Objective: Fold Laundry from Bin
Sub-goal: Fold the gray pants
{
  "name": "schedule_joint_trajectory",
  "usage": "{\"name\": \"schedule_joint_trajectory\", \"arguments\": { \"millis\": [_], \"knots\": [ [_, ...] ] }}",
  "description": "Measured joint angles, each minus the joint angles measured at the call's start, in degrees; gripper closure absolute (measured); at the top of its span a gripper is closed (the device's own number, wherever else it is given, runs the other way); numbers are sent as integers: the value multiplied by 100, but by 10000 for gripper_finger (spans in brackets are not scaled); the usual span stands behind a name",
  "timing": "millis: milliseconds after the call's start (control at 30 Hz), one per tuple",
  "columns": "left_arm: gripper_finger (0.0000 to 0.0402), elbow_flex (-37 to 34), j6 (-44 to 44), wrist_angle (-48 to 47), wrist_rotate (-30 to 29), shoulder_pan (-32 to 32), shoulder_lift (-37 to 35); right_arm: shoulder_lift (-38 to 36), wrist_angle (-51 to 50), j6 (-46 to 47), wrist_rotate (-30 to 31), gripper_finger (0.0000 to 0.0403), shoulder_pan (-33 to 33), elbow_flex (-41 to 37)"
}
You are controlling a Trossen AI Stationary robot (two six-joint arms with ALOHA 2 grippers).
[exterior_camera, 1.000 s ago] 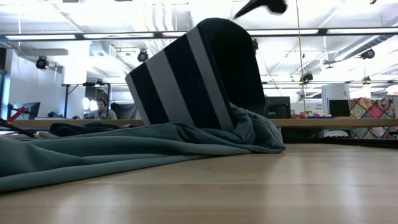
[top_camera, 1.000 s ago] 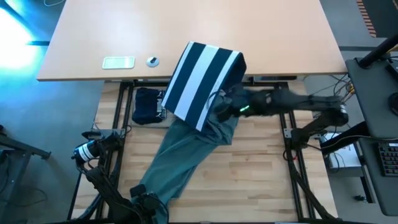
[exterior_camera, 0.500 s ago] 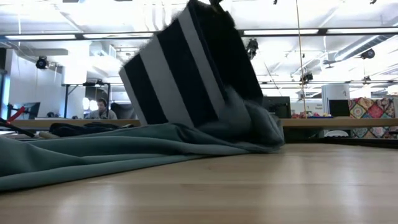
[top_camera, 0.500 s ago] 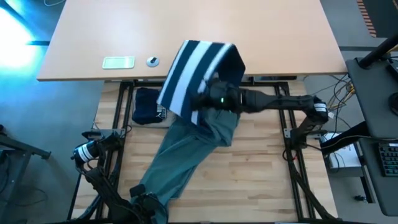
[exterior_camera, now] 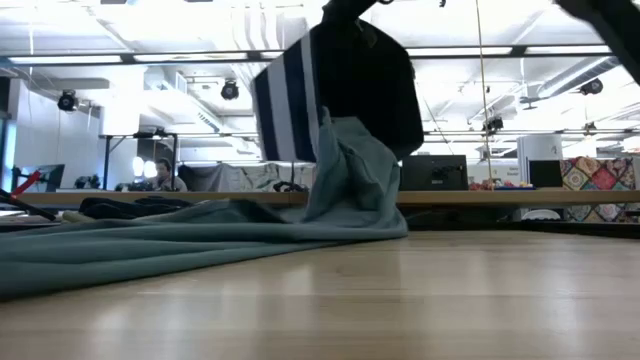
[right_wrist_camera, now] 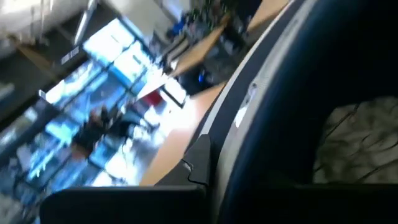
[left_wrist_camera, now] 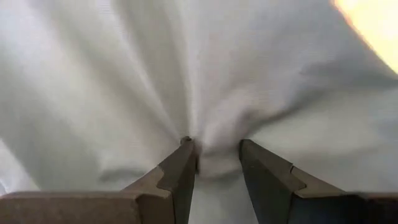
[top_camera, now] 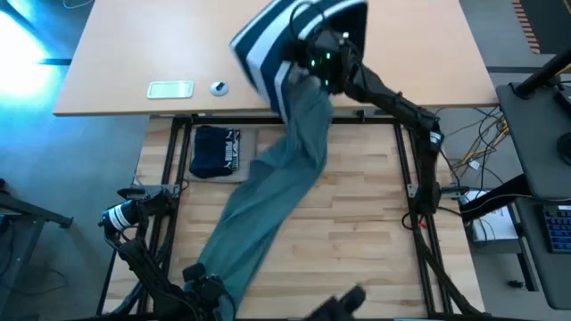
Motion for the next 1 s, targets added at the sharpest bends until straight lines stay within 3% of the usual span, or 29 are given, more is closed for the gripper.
{"name": "schedule_joint_trajectory", "arguments": {
  "millis": [133,200,300,467,833,1000],
  "knots": [
    [286,-3,-55,10,8,-34,-6,485,145,42,-153,390,-464,749],
    [286,-8,-130,22,13,-59,-7,479,705,320,-395,390,-729,551],
    [286,-13,-224,58,66,-83,-9,531,760,818,-498,390,-1040,453],
    [286,-13,-330,223,184,-133,-14,746,862,900,-432,390,-1389,435],
    [286,-8,-382,399,338,-175,-6,1396,1278,1460,-463,387,-1532,490],
    [286,-10,-408,404,343,-175,-6,1557,1496,1510,-660,334,-1435,558]
  ]
}}
